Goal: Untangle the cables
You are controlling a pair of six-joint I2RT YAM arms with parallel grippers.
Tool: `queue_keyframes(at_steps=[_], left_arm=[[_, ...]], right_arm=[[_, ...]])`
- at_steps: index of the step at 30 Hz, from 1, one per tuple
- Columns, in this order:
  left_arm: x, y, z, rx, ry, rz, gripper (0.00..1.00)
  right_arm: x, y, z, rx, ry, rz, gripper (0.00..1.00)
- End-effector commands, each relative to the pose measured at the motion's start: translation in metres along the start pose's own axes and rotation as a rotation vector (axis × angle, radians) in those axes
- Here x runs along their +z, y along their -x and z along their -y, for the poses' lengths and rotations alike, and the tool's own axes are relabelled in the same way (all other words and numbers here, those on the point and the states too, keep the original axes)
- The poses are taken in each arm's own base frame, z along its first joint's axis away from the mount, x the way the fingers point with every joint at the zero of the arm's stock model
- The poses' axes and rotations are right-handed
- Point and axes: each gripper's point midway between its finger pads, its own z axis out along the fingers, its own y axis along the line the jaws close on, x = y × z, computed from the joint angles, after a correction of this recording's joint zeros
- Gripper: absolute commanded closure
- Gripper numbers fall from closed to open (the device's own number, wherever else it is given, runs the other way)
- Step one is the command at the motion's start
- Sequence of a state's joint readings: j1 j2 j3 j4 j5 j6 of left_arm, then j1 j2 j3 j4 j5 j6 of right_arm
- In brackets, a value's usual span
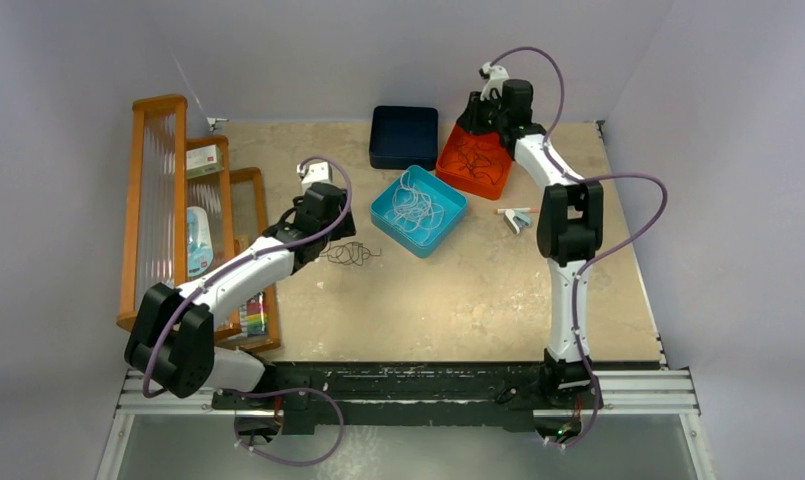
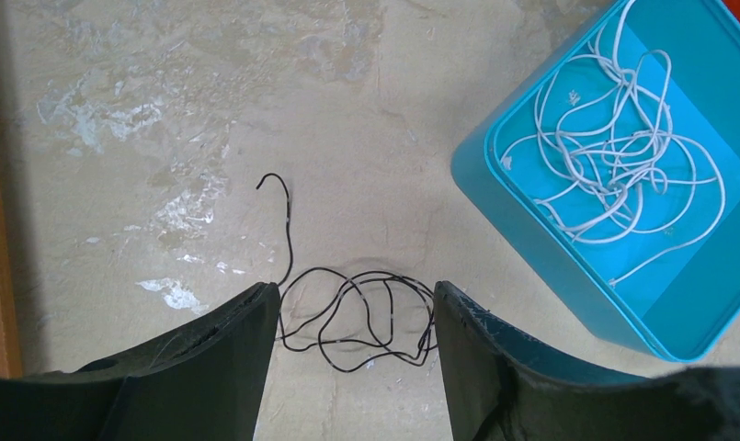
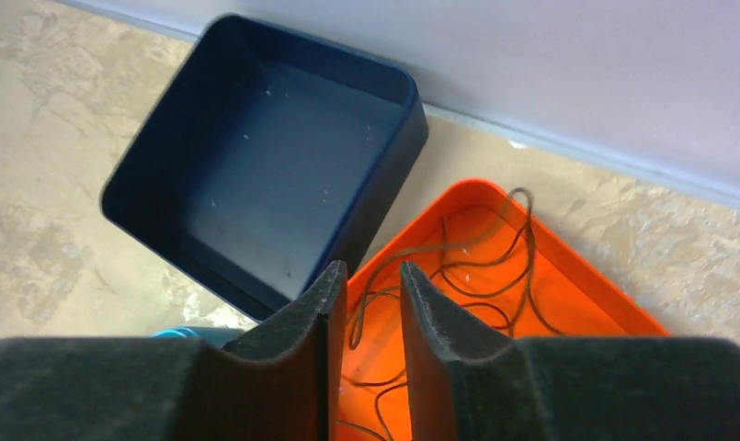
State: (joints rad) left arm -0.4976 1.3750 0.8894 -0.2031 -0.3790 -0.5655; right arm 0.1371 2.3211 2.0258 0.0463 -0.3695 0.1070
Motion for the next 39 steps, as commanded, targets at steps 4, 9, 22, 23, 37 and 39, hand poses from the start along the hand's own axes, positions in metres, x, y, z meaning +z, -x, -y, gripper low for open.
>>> queue_keyframes(at_steps=[4, 9, 22, 23, 37, 39], left_arm=[[-0.001, 0.007, -0.006, -0.020, 0.027, 0.034, 0.38], [0.001, 0.005, -0.006, -0.021, 0.030, 0.028, 0.38], [0.006, -0.003, -0.005, -0.029, 0.028, 0.006, 0.38], [0.006, -0.004, -0.004, -0.031, 0.024, 0.004, 0.38], [0.004, -0.007, -0.005, -0.034, 0.019, -0.004, 0.39], [0.004, -0.008, -0.006, -0.034, 0.019, -0.005, 0.39]], right_arm=[[-0.021, 0.030, 0.010, -0.008, -0.080, 0.091, 0.54], [-0.044, 0.040, 0.016, -0.025, -0.155, 0.120, 0.52], [-0.044, 0.063, -0.010, -0.091, -0.012, 0.149, 0.53], [-0.038, 0.065, -0.011, -0.097, 0.003, 0.152, 0.53], [0.027, 0.055, 0.002, -0.079, 0.082, 0.177, 0.67], [0.032, 0.050, 0.006, -0.077, 0.076, 0.172, 0.69]])
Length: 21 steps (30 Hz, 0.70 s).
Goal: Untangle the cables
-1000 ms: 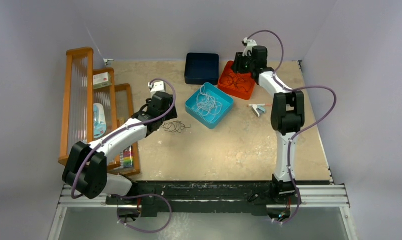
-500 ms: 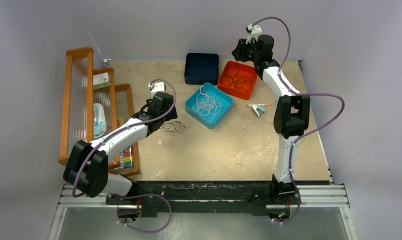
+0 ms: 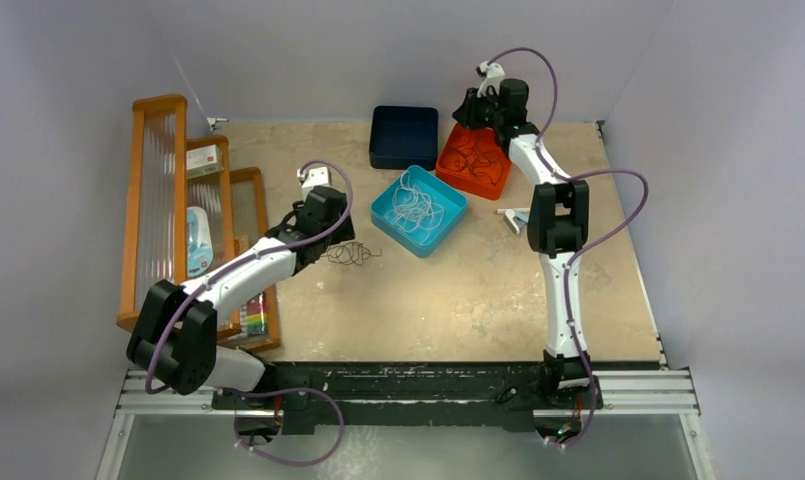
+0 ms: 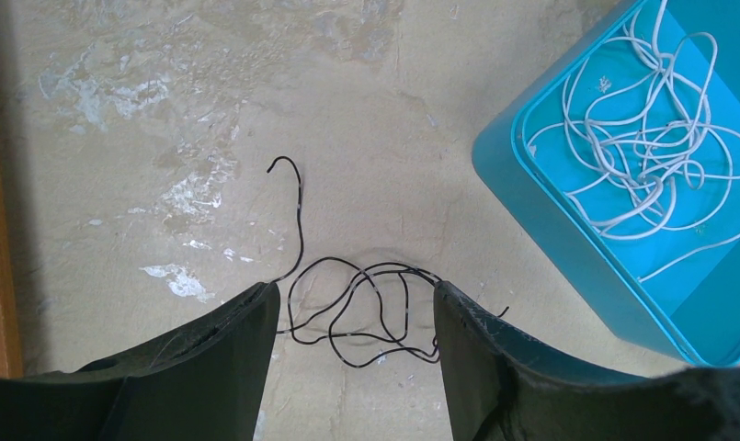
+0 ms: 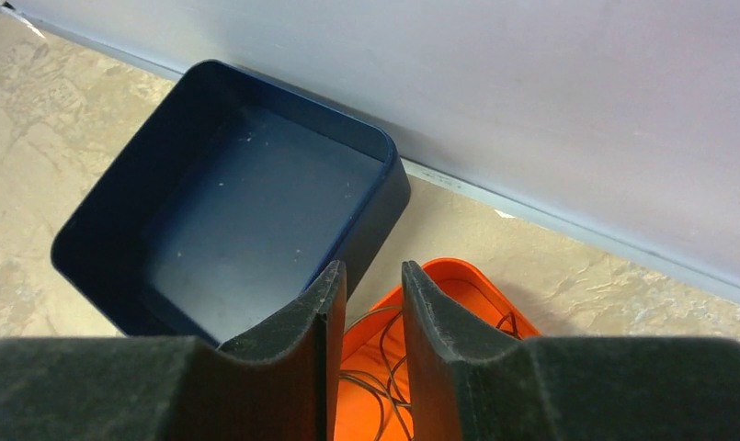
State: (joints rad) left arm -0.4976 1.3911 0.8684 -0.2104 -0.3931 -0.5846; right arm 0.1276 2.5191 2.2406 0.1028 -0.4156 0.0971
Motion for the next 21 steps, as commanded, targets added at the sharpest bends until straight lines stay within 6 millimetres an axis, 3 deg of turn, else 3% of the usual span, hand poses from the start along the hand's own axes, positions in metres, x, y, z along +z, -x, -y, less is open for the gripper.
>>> queue_keyframes(at_steps=[1, 10, 21], left_arm=[[-0.001, 0.005, 0.002, -0.031, -0.014, 0.022, 0.39], [0.001, 0.002, 0.002, -0.025, -0.014, 0.012, 0.39], [0.002, 0.000, 0.002, -0.019, -0.013, 0.008, 0.39]], right_arm=[[-0.005, 0.050, -0.007, -0.042, 0.029, 0.107, 0.70], [0.010, 0.023, 0.004, -0.024, 0.009, 0.076, 0.79], [0.017, 0.001, 0.010, 0.000, 0.004, 0.039, 0.81]])
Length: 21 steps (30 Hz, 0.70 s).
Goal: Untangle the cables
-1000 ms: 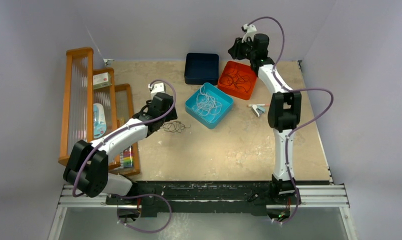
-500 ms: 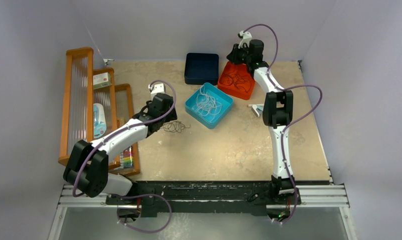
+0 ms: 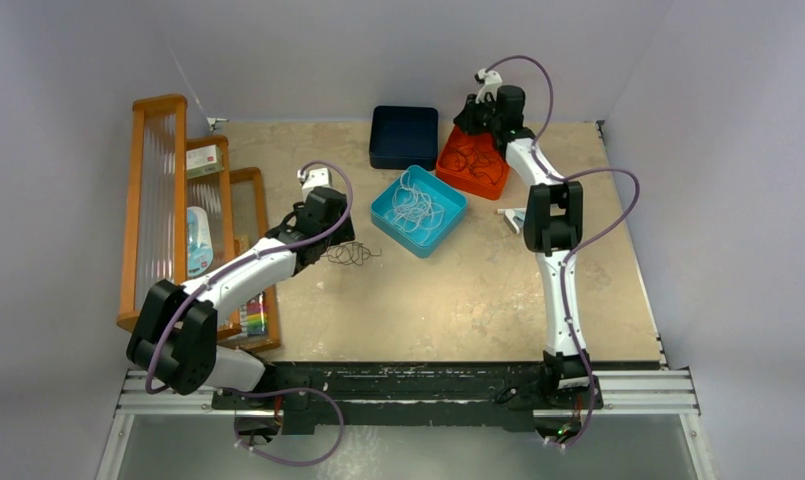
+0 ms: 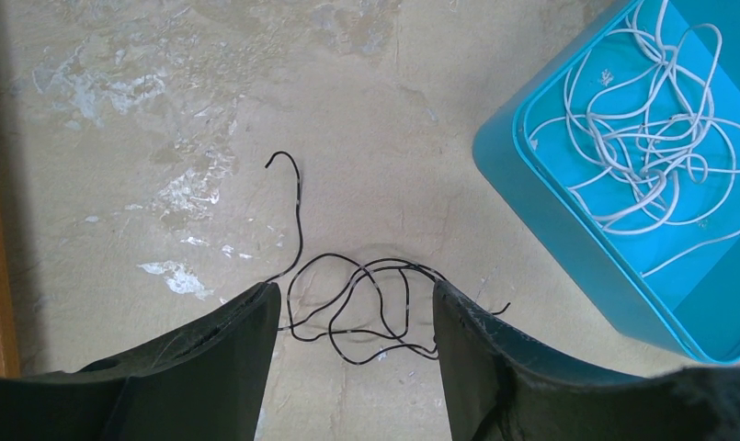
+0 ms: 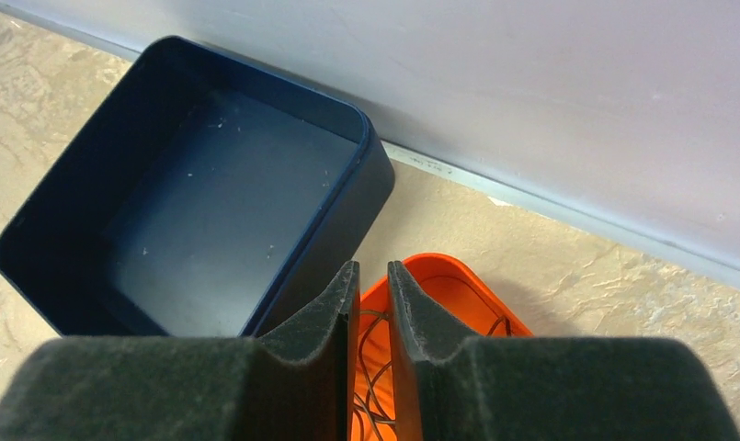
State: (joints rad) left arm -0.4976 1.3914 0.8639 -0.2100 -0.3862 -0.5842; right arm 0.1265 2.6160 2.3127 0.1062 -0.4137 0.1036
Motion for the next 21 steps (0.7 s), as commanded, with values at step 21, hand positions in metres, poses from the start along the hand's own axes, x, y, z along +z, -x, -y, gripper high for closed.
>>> queue_keyframes(at_steps=[21], left_arm=[[0.002, -0.001, -0.001, -0.019, -0.004, 0.009, 0.40]], right_arm=[[-0.006, -0.003, 0.009, 0.041, -0.060, -0.019, 0.85]])
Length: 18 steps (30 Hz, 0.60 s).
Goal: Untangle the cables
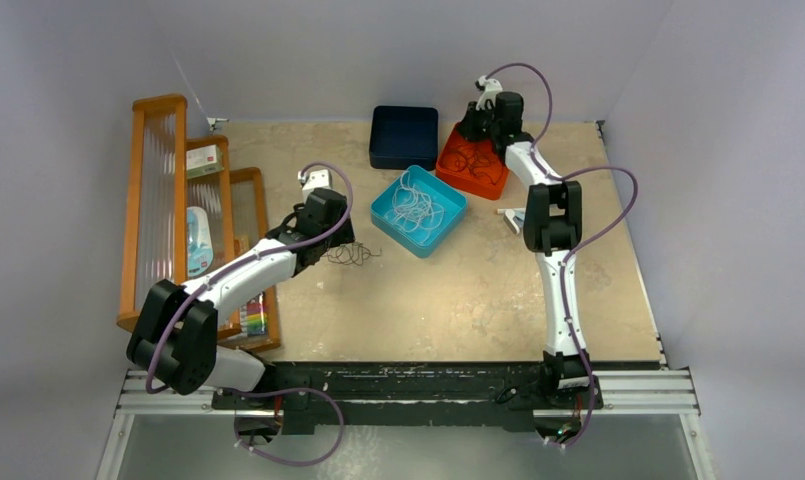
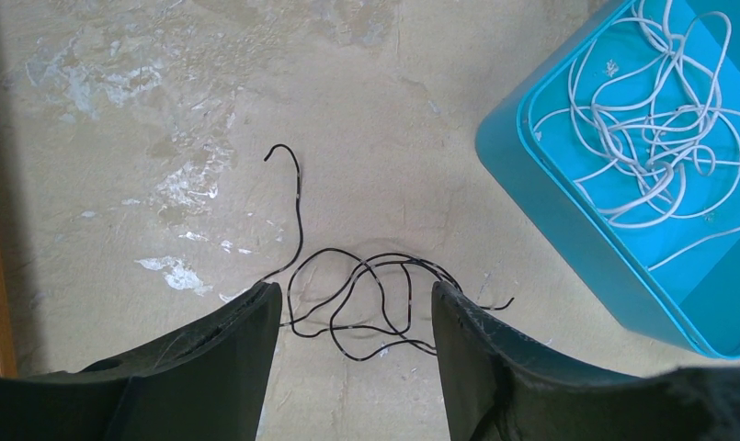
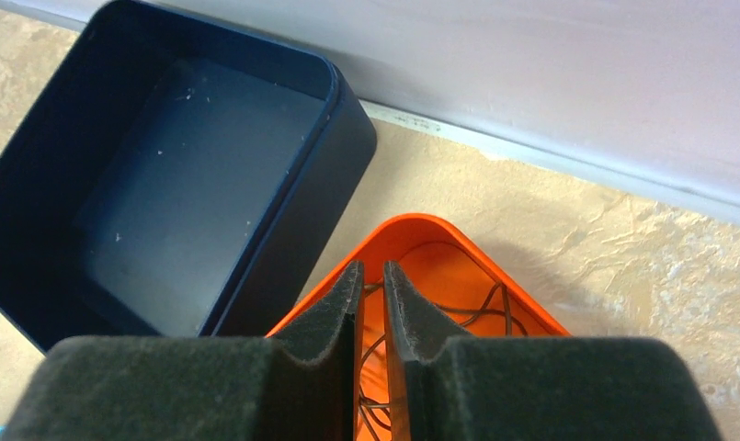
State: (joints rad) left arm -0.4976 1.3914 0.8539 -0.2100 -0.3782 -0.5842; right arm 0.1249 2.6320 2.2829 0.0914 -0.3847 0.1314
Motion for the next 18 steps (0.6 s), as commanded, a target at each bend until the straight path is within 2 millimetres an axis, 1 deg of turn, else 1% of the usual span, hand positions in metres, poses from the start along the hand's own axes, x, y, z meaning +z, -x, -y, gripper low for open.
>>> queue_keyframes(at_steps=[1, 6, 9, 11, 13, 16, 18], left_arm=[[0.002, 0.004, 0.000, -0.023, -0.003, 0.021, 0.40], [0.001, 0.005, 0.000, -0.023, -0.003, 0.023, 0.40], [0.001, 0.005, 0.000, -0.022, -0.001, 0.025, 0.40], [0.002, 0.006, 0.000, -0.021, 0.002, 0.026, 0.40], [0.001, 0.007, 0.001, -0.022, -0.002, 0.028, 0.40], [0.002, 0.008, 0.001, -0.024, -0.003, 0.030, 0.38], [0.003, 0.007, 0.002, -0.023, -0.005, 0.025, 0.38]], right_arm=[[-0.011, 0.023, -0.001, -0.009, -0.024, 0.031, 0.85], [-0.013, 0.021, -0.002, -0.006, -0.027, 0.026, 0.86], [-0.018, 0.032, -0.006, -0.014, -0.020, 0.046, 0.86], [-0.026, 0.048, -0.014, -0.030, -0.002, 0.079, 0.85], [-0.038, 0.070, -0.024, -0.051, 0.020, 0.129, 0.83], [-0.063, 0.105, -0.043, -0.066, 0.049, 0.215, 0.80], [-0.081, 0.121, -0.054, -0.065, 0.063, 0.258, 0.77]])
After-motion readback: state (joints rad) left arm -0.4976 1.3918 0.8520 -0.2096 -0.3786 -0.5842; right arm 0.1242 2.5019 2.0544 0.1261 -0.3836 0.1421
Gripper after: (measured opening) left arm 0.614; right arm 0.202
